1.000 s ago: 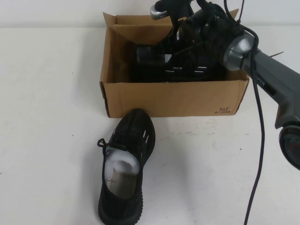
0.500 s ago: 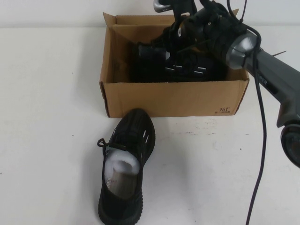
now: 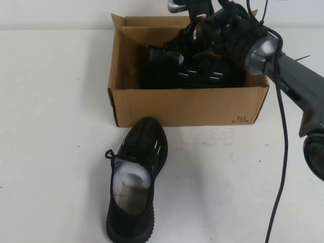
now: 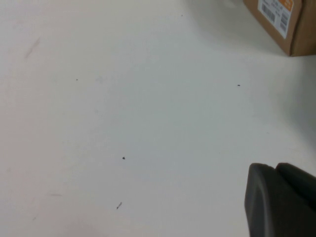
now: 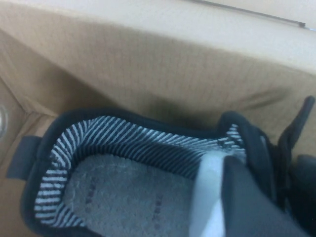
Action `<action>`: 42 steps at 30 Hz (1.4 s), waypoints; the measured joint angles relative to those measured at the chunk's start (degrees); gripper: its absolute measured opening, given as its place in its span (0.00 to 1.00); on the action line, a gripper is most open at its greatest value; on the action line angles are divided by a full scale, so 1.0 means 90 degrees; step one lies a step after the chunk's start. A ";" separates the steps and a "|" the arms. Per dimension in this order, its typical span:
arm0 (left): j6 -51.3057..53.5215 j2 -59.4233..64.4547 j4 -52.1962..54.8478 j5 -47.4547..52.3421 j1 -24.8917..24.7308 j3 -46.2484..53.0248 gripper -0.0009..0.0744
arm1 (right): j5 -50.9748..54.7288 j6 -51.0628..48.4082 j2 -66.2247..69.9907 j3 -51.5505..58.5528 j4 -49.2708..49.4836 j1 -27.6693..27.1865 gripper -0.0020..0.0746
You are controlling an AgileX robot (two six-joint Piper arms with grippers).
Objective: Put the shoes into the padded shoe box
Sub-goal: Place the shoe in the shoe box
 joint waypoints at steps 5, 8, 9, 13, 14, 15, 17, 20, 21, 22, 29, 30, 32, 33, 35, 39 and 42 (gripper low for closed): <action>0.0000 0.0000 0.0000 0.0000 0.0000 0.0000 0.01 | -0.0388 0.0000 0.0015 0.0000 0.0000 0.0000 0.02; 0.0000 0.0000 0.0000 0.0000 0.0000 0.0000 0.01 | -0.0594 0.0000 0.0015 0.0000 -0.0012 0.0000 0.02; 0.0000 0.0000 0.0000 0.0000 0.0000 0.0000 0.01 | -0.0619 0.0000 0.0015 0.0000 -0.0012 0.0000 0.02; 0.0000 0.0000 0.0000 0.0000 0.0000 0.0000 0.01 | -0.0619 0.0000 0.0015 0.0000 -0.0012 0.0000 0.02; 0.0000 0.0000 0.0000 0.0000 0.0000 0.0000 0.01 | -0.0635 0.0000 0.0015 0.0000 -0.0025 0.0000 0.02; 0.0000 0.0000 0.0000 0.0000 0.0000 0.0000 0.01 | -0.0650 0.0000 0.0015 0.0000 -0.0025 0.0000 0.02; 0.0000 0.0000 0.0000 0.0000 0.0000 0.0000 0.01 | -0.0694 0.0000 0.0001 0.0000 -0.0039 0.0000 0.02; 0.0000 0.0000 0.0000 0.0000 0.0000 0.0000 0.01 | -0.0734 0.0000 0.0001 0.0000 -0.0048 0.0000 0.02; 0.0000 0.0000 0.0000 0.0000 0.0000 0.0000 0.01 | -0.0734 0.0000 0.0001 0.0000 -0.0048 0.0000 0.02; 0.0000 0.0000 0.0000 0.0000 0.0000 0.0000 0.01 | -0.0734 0.0000 0.0001 0.0000 -0.0048 0.0000 0.02; 0.0000 0.0000 0.0000 0.0000 0.0000 0.0000 0.01 | -0.0574 0.0021 -0.0107 0.0000 0.0014 0.0000 0.30; 0.0000 0.0000 0.0000 0.0000 0.0000 0.0000 0.01 | -0.0439 0.0021 -0.0175 0.0000 0.0014 0.0000 0.37; 0.0000 0.0000 0.0000 0.0000 0.0000 0.0000 0.01 | -0.0053 0.0021 -0.0346 0.0000 -0.0011 0.0000 0.44; 0.0000 0.0000 0.0000 0.0000 0.0000 0.0000 0.01 | 0.0219 0.0032 -0.0485 0.0013 0.0002 0.0000 0.44; 0.0000 0.0000 0.0000 0.0000 0.0000 0.0000 0.01 | 0.0859 0.0031 -0.0753 0.0013 -0.0004 0.0041 0.42; 0.0000 0.0000 0.0000 0.0000 0.0000 0.0000 0.01 | 0.2282 -0.0120 -0.1483 0.0172 -0.0039 0.0113 0.24; 0.0000 0.0000 0.0000 0.0000 0.0000 0.0000 0.01 | 0.2839 -0.0418 -0.2183 0.0729 -0.0026 0.0167 0.01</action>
